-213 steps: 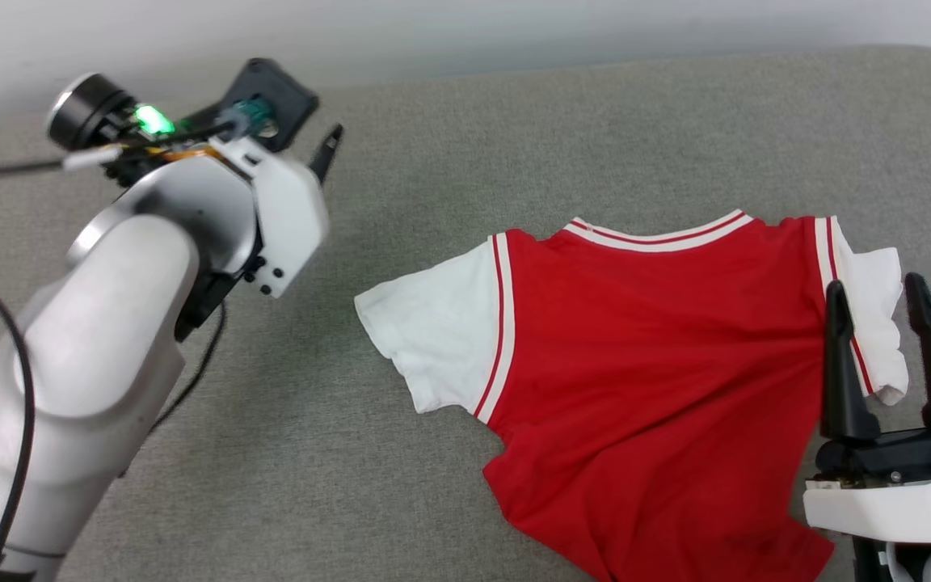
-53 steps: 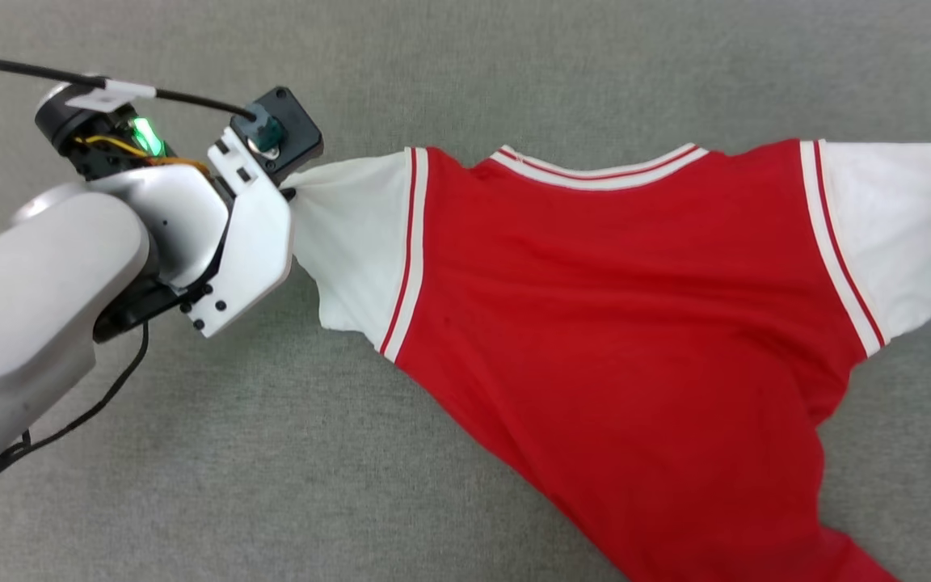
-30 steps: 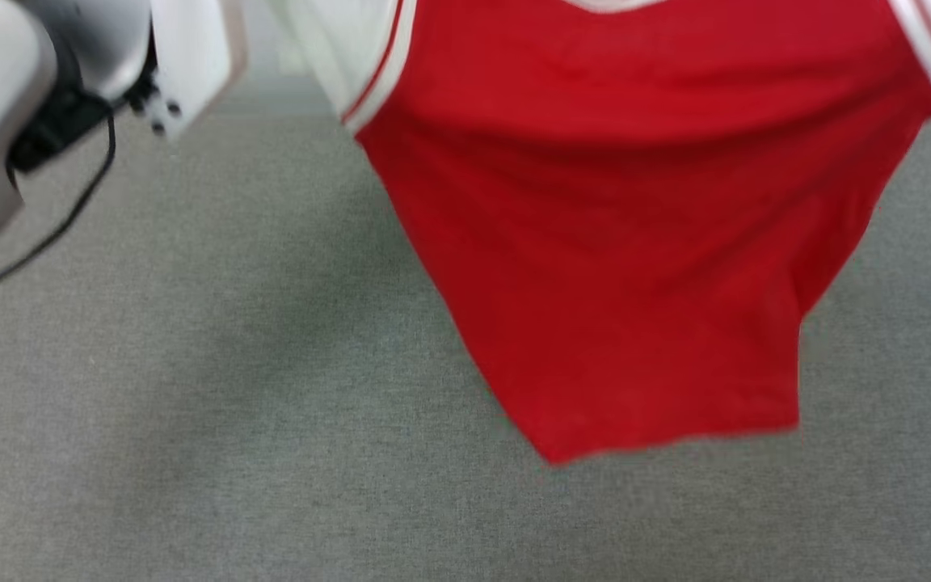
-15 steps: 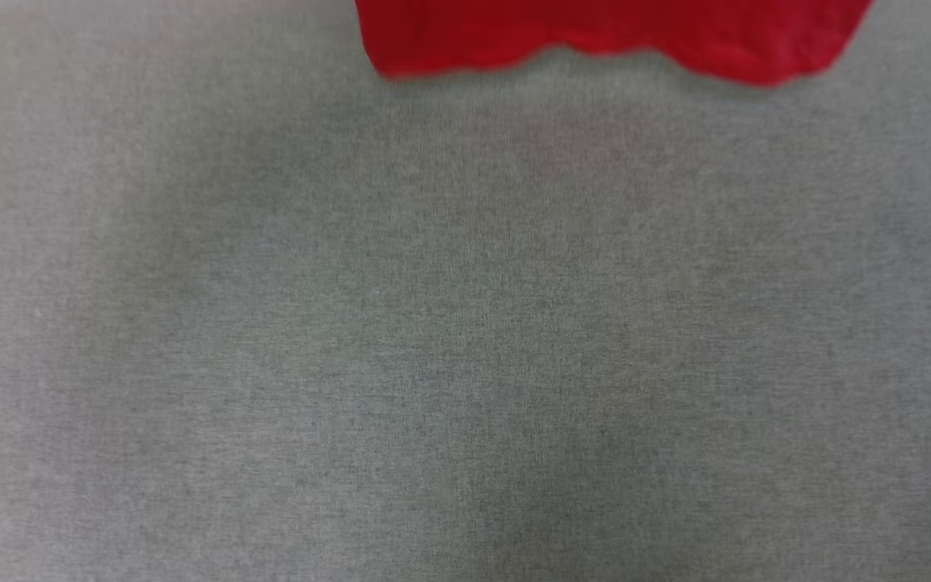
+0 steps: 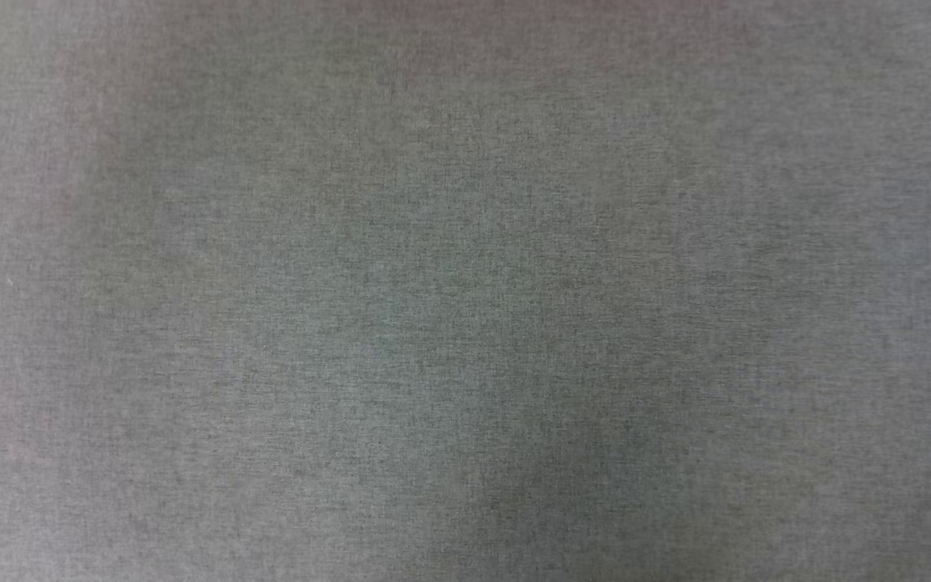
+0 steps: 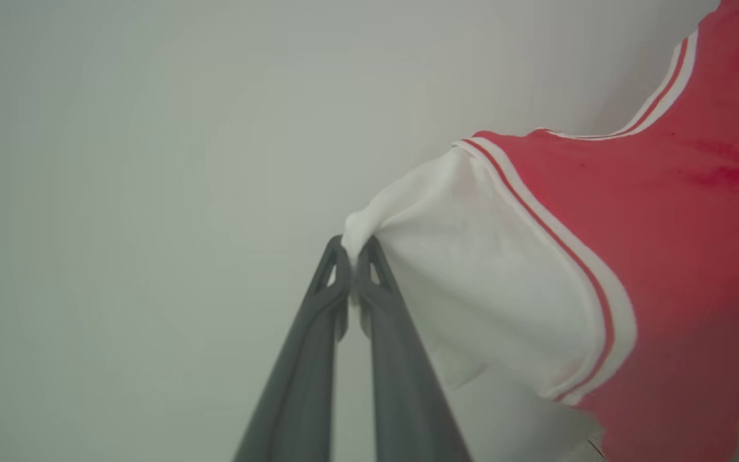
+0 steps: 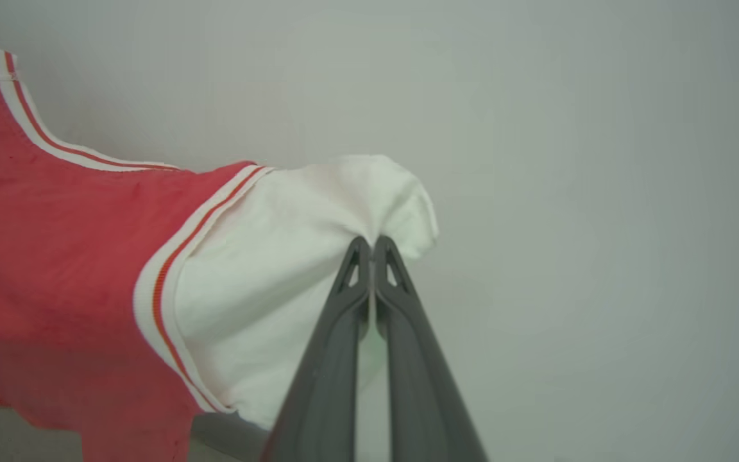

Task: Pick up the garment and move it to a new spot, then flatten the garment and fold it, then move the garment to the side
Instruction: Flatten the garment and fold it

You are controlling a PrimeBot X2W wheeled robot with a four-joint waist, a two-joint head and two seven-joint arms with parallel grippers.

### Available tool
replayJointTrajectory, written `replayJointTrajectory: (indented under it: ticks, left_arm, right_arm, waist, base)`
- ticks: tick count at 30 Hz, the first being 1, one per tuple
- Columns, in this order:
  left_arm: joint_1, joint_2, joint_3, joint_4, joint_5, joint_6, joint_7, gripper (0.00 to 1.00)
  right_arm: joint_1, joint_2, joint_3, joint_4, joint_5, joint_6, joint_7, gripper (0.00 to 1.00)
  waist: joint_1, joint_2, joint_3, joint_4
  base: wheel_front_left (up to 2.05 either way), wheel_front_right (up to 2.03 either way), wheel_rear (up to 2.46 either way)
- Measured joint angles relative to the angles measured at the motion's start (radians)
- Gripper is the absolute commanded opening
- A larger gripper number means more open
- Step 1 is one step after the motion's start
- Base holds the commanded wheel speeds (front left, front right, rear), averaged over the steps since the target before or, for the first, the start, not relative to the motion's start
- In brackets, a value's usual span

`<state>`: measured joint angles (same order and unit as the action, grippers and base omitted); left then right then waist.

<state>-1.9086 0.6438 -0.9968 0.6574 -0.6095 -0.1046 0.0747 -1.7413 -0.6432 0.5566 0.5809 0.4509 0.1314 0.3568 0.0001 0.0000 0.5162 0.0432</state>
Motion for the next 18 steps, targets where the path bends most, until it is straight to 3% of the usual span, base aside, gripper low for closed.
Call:
replayJointTrajectory:
  ticks: [9, 18]
  left_arm:
    - [0.234, -0.020, -0.026, 0.048, -0.063, 0.000, -0.108, 0.00]
    - [0.578, -0.008, -0.045, -0.012, -0.149, 0.058, -0.214, 0.00]
  right_arm:
    - [0.199, 0.015, 0.087, 0.052, 0.061, 0.000, -0.115, 0.00]
    - [0.510, 0.001, 0.202, -0.015, 0.147, 0.000, -0.233, 0.00]
  waist:
    - [0.0000, 0.0000, -0.021, 0.005]
    - [0.0000, 0.0000, -0.107, -0.002]
  base:
    - [0.00, 0.00, 0.00]
    - [0.00, 0.00, 0.00]
